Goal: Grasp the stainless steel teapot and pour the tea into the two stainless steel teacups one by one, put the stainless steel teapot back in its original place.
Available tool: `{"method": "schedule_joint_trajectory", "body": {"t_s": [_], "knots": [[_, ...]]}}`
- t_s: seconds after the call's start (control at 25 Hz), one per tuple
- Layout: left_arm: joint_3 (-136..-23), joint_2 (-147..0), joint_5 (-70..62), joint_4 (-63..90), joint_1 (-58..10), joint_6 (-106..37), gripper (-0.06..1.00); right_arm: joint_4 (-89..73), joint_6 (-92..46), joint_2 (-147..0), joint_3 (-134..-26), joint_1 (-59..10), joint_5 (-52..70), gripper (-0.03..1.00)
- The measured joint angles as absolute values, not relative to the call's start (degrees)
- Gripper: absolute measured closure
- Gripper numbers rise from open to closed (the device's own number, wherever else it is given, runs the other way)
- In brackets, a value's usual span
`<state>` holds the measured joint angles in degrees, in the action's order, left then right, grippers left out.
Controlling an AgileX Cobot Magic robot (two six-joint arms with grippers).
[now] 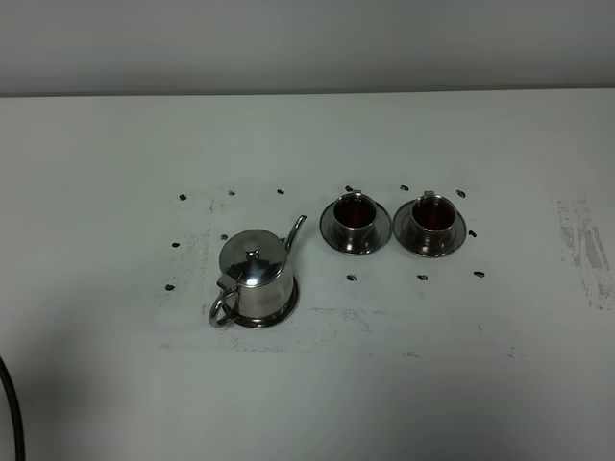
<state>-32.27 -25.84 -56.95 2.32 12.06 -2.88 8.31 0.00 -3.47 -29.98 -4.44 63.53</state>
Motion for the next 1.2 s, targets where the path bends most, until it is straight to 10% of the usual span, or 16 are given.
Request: {"method": "schedule_joint_trajectory", "body": {"t_s": [1.2], "knots": [[-26.09, -6.82, -60.84, 6.57, 7.60, -5.83, 0.47, 8.31, 0.00, -3.47, -29.98, -4.44, 63.53, 0.38]]}}
